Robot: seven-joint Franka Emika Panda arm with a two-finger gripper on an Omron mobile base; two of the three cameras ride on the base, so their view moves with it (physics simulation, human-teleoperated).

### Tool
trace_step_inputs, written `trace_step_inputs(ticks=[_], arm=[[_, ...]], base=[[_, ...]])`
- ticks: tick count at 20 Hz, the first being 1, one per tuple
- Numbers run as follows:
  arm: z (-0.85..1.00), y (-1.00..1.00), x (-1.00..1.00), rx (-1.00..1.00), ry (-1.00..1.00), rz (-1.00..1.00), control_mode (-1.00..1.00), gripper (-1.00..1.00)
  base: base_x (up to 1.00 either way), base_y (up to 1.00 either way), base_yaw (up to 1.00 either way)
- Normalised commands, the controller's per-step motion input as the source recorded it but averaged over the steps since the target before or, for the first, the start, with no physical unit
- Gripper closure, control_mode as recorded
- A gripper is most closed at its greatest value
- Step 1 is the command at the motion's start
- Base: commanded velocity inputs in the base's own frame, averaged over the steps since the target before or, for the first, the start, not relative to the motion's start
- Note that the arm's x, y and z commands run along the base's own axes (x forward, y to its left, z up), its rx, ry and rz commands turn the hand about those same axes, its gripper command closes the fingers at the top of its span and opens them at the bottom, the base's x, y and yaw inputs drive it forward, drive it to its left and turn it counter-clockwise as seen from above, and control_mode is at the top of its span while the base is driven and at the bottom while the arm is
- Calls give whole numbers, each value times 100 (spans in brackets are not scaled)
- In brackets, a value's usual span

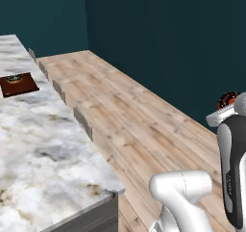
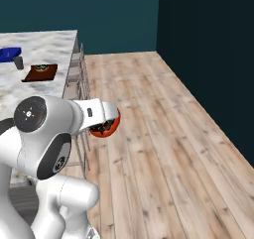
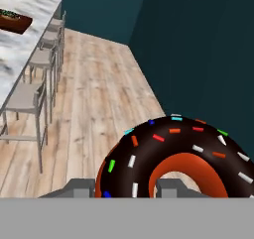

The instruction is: Take the donuts from the fridge and place them on the empty tray on the dining counter.

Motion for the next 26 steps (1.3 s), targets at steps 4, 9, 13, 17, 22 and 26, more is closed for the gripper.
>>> trace_step_inputs(ticks=[4, 9, 13, 17, 22, 26], arm=[[0, 0, 0, 0, 0, 0, 100, 100], [0, 0, 0, 0, 0, 0, 100, 100], [0, 0, 0, 0, 0, 0, 100, 100], [0, 0, 0, 0, 0, 0, 100, 100], [0, 0, 0, 0, 0, 0, 100, 100], [0, 0, 0, 0, 0, 0, 100, 100]], base=[[86, -100, 38], [100, -94, 32], [100, -76, 41], [100, -42, 57], [97, -38, 61], [81, -79, 49]])
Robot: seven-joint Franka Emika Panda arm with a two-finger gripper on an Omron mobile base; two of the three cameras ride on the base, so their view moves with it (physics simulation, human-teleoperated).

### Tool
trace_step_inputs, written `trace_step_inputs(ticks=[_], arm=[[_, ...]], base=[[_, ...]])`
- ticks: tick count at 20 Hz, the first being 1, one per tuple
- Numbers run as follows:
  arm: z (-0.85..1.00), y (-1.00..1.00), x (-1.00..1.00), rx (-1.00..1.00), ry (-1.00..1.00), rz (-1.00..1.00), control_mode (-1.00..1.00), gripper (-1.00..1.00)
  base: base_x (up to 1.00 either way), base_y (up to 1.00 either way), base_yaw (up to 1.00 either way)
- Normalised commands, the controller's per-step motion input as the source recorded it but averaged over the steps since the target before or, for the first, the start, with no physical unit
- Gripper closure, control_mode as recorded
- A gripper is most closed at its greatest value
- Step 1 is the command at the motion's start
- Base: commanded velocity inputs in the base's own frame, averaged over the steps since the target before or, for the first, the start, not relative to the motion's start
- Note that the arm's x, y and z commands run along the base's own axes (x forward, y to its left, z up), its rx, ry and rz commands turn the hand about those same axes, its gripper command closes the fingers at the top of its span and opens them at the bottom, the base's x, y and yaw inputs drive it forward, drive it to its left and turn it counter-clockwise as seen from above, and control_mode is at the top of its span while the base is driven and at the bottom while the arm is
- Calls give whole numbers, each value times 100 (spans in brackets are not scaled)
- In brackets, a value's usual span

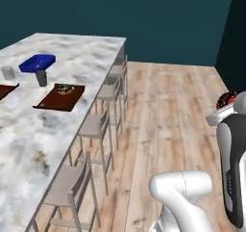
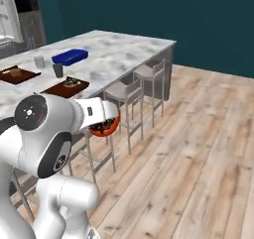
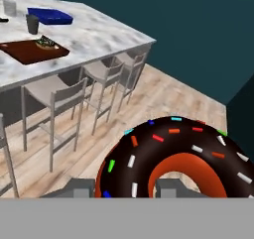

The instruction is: Take the donuts from the fridge and place them on the empty tray on the dining counter.

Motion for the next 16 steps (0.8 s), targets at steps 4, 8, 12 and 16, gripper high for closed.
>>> trace_step_inputs(ticks=[4, 8, 12, 16], arm=[[0, 0, 0, 0, 0, 0, 100, 100], [0, 0, 0, 0, 0, 0, 100, 100], [0, 0, 0, 0, 0, 0, 100, 100], [0, 0, 0, 0, 0, 0, 100, 100]], base=[[84, -83, 47], [98, -59, 53], [95, -39, 61], [83, -42, 62]])
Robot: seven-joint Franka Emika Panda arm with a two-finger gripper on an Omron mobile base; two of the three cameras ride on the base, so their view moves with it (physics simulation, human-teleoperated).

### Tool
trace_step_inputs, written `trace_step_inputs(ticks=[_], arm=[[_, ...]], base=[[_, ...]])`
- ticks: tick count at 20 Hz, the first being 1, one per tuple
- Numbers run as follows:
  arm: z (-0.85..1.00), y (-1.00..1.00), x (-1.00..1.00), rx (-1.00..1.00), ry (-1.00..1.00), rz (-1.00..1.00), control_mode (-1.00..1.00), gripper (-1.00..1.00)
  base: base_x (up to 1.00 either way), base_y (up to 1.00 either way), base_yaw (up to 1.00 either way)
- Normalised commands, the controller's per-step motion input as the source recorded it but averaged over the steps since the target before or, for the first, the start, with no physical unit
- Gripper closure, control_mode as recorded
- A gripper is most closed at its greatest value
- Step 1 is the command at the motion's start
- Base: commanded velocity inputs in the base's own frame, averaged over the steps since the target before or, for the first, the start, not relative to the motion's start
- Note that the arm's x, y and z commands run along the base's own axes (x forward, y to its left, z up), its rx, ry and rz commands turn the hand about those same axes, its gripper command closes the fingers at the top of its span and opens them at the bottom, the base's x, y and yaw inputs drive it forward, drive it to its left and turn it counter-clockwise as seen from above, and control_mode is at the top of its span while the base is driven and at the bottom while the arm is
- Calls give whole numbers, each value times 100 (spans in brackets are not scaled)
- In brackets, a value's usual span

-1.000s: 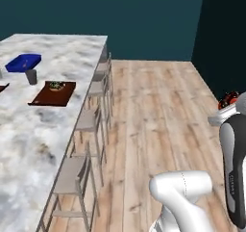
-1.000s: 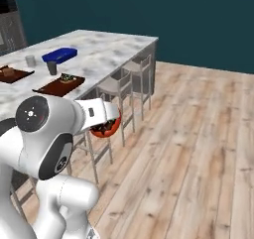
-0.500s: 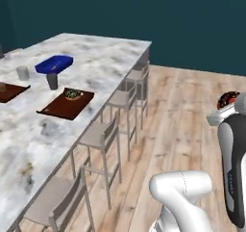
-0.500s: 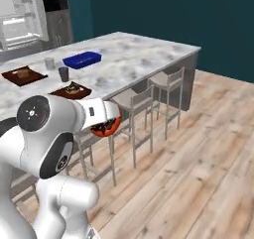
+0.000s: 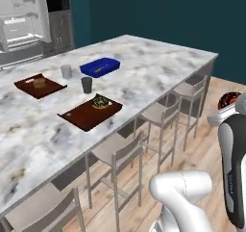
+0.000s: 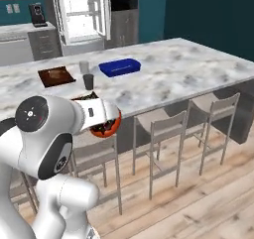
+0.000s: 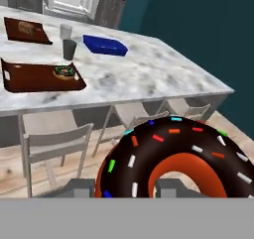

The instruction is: Take the donuts from the fridge and place them on the empty tray on the dining counter.

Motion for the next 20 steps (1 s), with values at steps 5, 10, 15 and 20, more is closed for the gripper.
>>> trace_step_inputs(ticks=[5, 10, 15, 20], arm=[[0, 0, 0, 0, 0, 0, 100, 100], [0, 0, 0, 0, 0, 0, 100, 100], [0, 0, 0, 0, 0, 0, 100, 100], [0, 0, 0, 0, 0, 0, 100, 100]], base=[[85, -26, 69], [88, -19, 71], [90, -21, 69], [88, -30, 62]])
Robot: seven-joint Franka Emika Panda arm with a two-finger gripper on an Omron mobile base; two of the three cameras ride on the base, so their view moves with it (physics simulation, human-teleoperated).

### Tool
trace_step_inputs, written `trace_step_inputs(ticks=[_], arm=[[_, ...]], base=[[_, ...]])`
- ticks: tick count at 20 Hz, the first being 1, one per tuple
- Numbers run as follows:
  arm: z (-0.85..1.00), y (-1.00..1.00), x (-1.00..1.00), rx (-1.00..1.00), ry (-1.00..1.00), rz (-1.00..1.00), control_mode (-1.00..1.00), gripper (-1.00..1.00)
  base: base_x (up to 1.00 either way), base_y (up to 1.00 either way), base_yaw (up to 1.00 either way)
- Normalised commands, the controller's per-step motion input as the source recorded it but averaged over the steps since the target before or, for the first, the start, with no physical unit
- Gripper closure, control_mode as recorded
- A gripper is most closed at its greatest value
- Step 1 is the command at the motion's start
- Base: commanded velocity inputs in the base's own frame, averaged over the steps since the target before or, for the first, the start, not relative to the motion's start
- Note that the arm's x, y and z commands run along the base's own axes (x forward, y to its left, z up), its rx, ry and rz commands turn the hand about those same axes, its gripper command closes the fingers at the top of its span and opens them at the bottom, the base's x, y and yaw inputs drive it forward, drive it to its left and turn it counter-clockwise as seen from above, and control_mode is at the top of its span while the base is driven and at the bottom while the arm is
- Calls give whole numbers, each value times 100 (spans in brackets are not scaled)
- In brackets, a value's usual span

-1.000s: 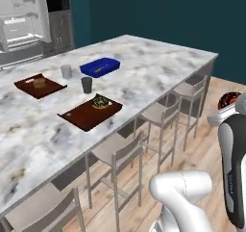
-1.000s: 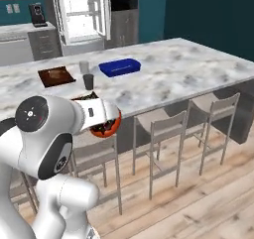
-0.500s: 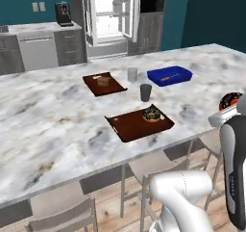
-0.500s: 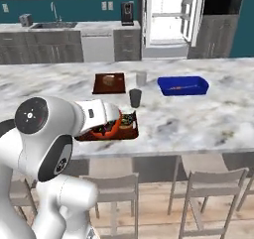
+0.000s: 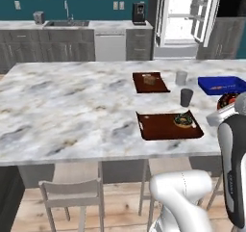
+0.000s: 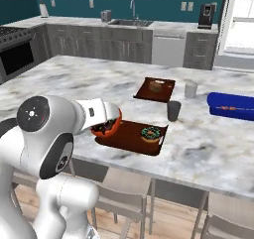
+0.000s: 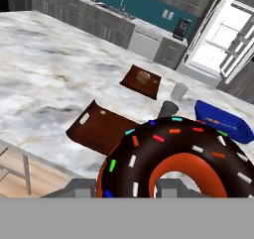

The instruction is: Take the donuts from the fridge and place them on the empty tray on the dining counter.

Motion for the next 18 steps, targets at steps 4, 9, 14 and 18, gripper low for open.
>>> trace_step_inputs(ticks=[4, 9, 14, 18], arm=[[0, 0, 0, 0, 0, 0, 100, 100], [0, 0, 0, 0, 0, 0, 100, 100], [-18, 1, 59, 4, 3, 5, -100, 100], [-26, 0, 88, 11, 14, 21, -100, 100]], base=[[42, -13, 32], [1, 0, 0], [8, 2, 0], [0, 0, 0]])
